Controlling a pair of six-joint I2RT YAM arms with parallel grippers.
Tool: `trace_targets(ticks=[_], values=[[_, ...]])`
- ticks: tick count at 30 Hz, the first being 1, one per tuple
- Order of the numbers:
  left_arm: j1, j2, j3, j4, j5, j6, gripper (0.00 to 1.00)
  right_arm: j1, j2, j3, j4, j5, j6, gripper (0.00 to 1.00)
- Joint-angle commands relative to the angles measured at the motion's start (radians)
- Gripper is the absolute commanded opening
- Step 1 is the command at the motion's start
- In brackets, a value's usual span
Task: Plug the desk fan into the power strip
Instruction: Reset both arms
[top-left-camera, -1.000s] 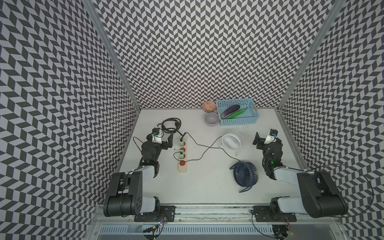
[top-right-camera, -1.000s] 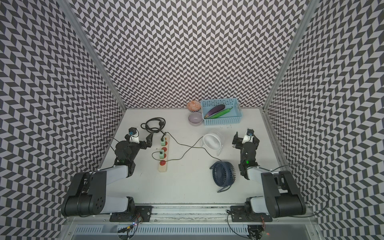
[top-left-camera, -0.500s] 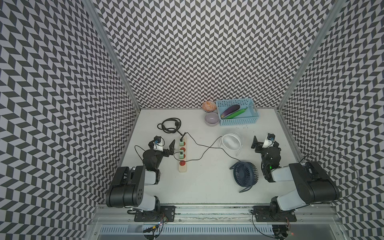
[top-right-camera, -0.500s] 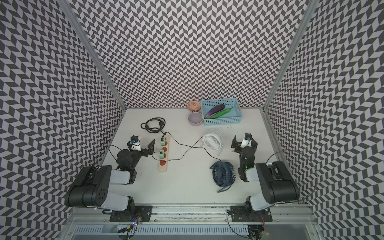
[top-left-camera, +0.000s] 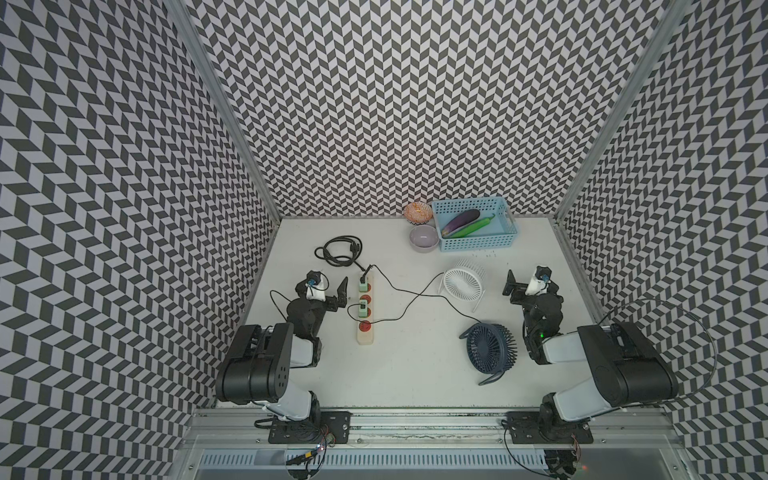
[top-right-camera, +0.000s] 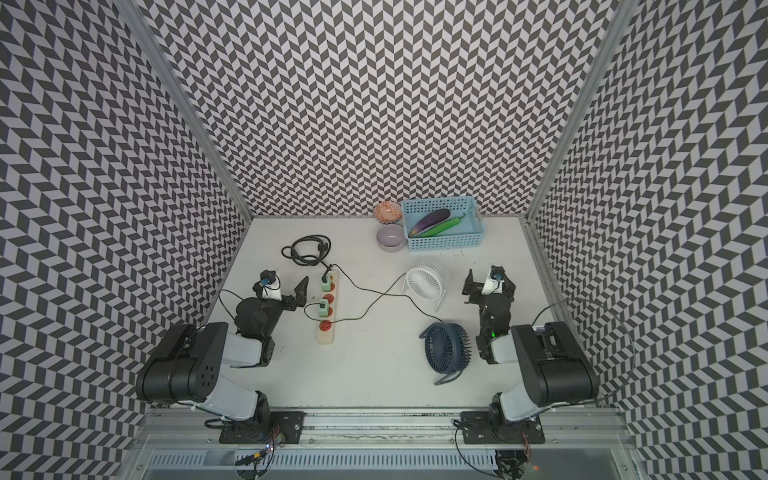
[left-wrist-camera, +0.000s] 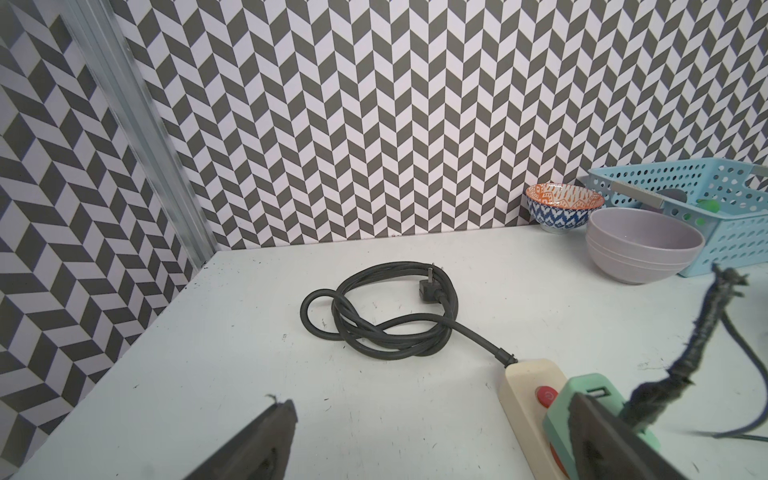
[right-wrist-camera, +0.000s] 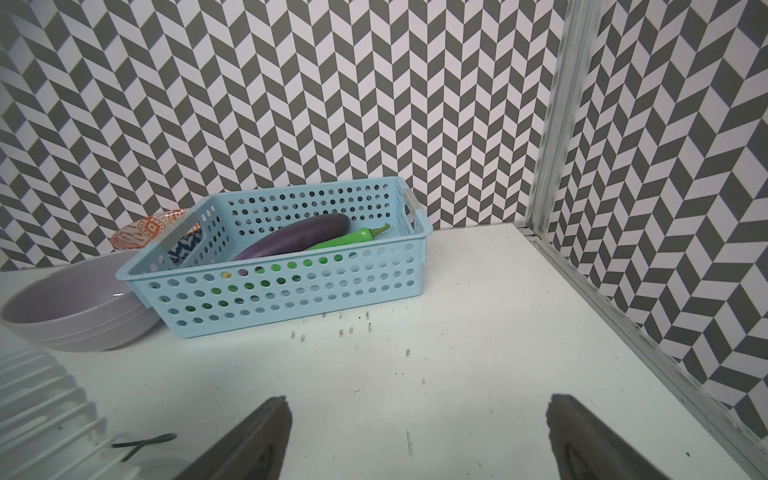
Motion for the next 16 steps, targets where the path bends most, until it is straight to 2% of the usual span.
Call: trace_targets(ticks=[1, 16], values=[[-0.004, -0.001, 0.016, 0.02, -0.012, -0.009, 1.0, -0.005, 0.005, 0.005, 0.061, -0.006, -0.004, 1.0], [-0.004, 0.0, 0.016, 0.02, -0.015, -0.008, 1.0, -0.004, -0.004, -0.01, 0.084, -0.017, -0.014, 1.0]])
